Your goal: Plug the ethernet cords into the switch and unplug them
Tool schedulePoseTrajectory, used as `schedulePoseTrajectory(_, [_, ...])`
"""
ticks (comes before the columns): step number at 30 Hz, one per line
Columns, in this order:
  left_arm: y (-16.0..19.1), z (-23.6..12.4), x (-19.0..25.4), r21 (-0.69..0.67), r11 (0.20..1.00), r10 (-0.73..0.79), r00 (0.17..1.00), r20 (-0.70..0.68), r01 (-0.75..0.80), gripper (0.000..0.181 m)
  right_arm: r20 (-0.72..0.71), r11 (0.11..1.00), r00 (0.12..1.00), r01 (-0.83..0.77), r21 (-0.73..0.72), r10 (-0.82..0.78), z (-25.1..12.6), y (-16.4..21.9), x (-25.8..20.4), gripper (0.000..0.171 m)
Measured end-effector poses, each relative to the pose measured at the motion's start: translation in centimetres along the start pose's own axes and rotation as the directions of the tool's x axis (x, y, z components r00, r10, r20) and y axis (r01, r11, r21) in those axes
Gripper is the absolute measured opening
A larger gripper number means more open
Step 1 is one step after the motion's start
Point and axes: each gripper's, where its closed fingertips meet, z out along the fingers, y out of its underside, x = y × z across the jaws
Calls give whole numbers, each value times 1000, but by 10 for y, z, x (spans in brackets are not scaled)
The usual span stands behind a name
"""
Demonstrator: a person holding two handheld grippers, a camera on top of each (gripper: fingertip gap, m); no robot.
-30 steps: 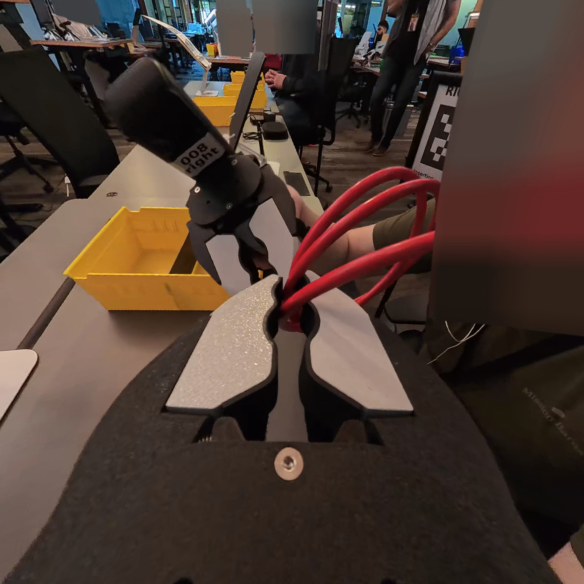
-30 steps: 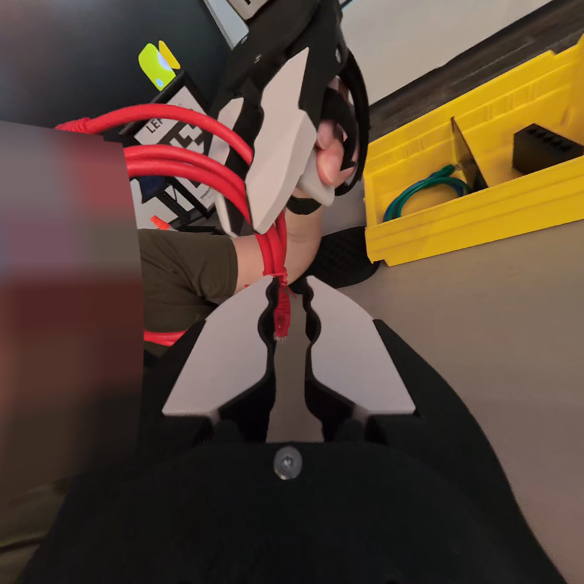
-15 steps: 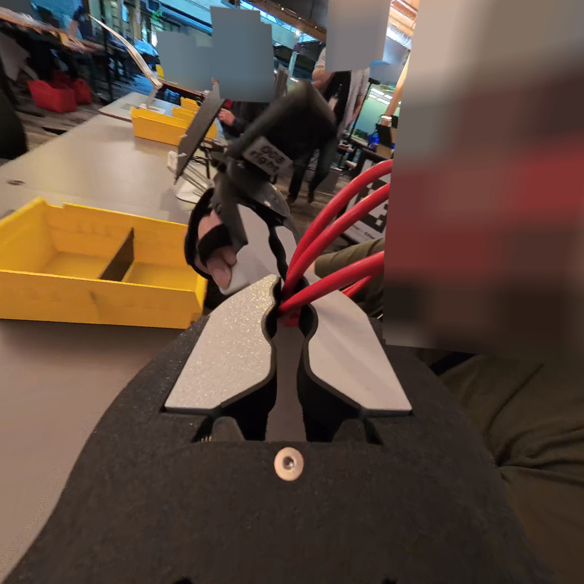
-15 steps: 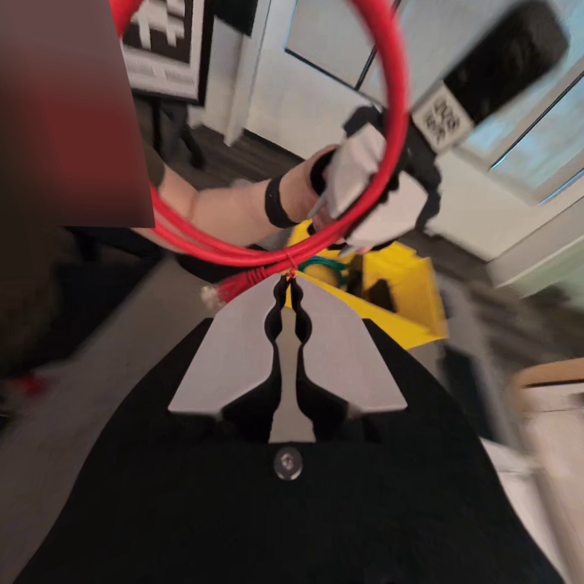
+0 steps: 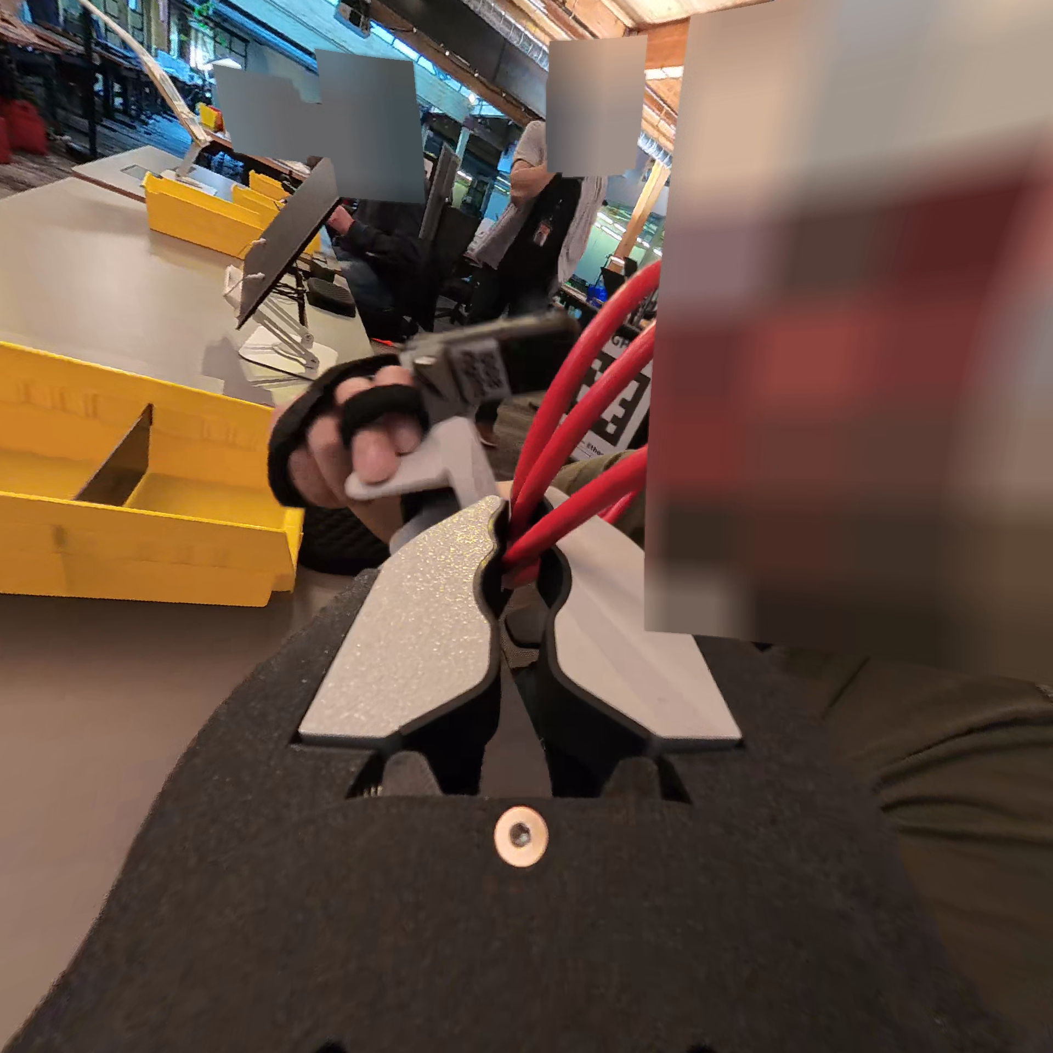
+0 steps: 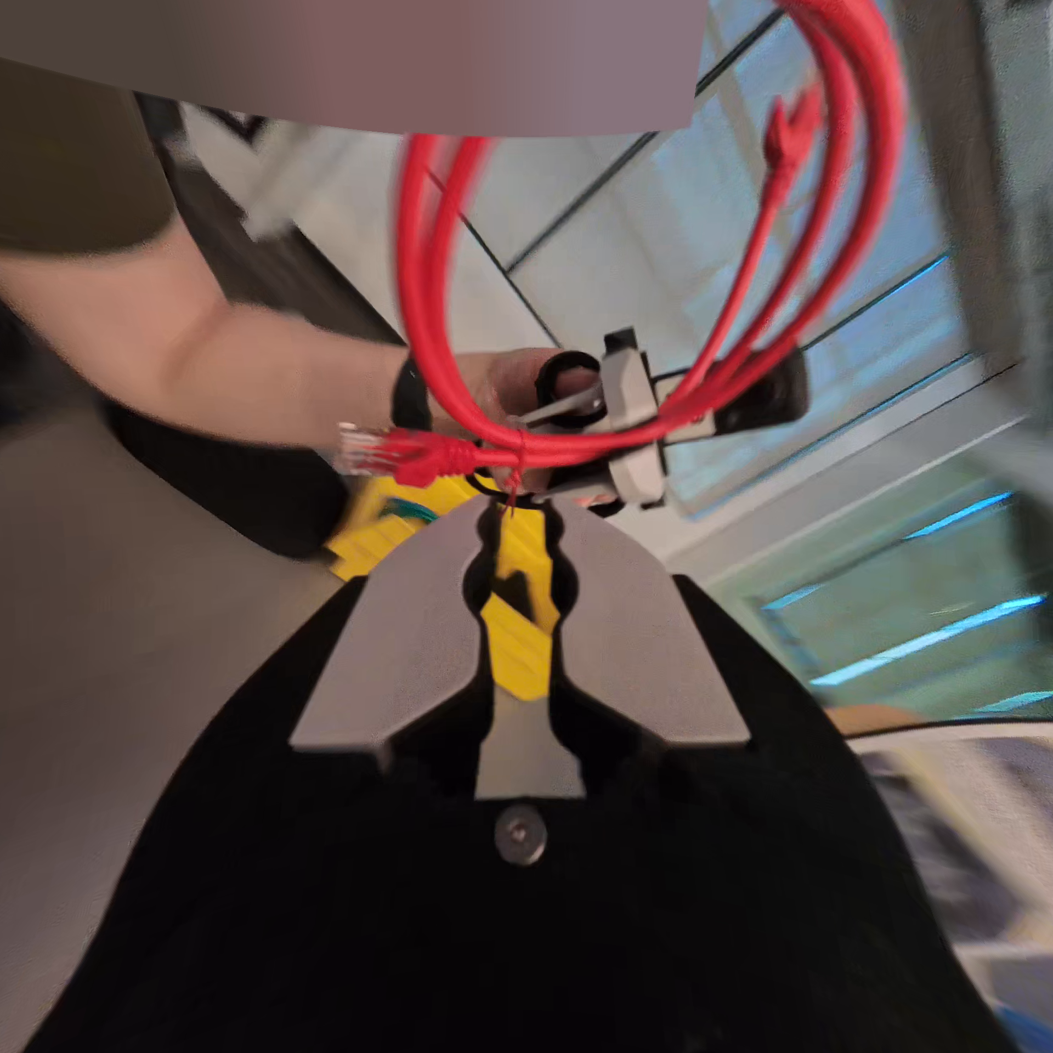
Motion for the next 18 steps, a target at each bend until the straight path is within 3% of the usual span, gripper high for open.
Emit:
schedulePoseTrajectory(2, [-3, -2, 7, 4, 999, 45, 999, 4, -45, 7, 123, 963, 958, -265, 41, 259, -2, 1, -1, 22])
schedulePoseTrajectory(4, [-3, -5, 10, -10, 995, 99, 995, 30, -99, 7, 194, 839, 826, -543, 25, 529, -2, 6, 7, 23])
schedulePoseTrajectory(5, [-3, -6, 13, -15, 992, 128, 991, 33, -128, 7, 222, 729, 710, -685, -3, 669, 0, 11, 12, 24])
schedulePoseTrajectory(7, [-3, -7, 20, -26, 983, 182, 983, 29, -181, 7, 323, 395, 343, -912, -111, 882, 3, 12, 13, 29])
schedulePoseTrajectory(9, [-1, -6, 23, -50, 976, 216, 976, 31, -214, 7, 463, 85, -14, -978, -192, 886, 1, 1, 13, 31])
schedulePoseTrajectory(10, [1, -5, 24, -63, 971, 233, 972, 34, -231, 6, 500, 3, -105, -978, -210, 859, 2, -2, 13, 32])
schedulePoseTrajectory(15, [9, 2, 29, -116, 954, 280, 960, 10, -277, 7, 567, -80, -277, -934, -348, 775, 7, -13, -8, 32])
schedulePoseTrajectory(18, [14, 6, 28, -144, 948, 286, 958, 6, -282, 6, 587, -70, -316, -913, -402, 746, 8, -22, -19, 29])
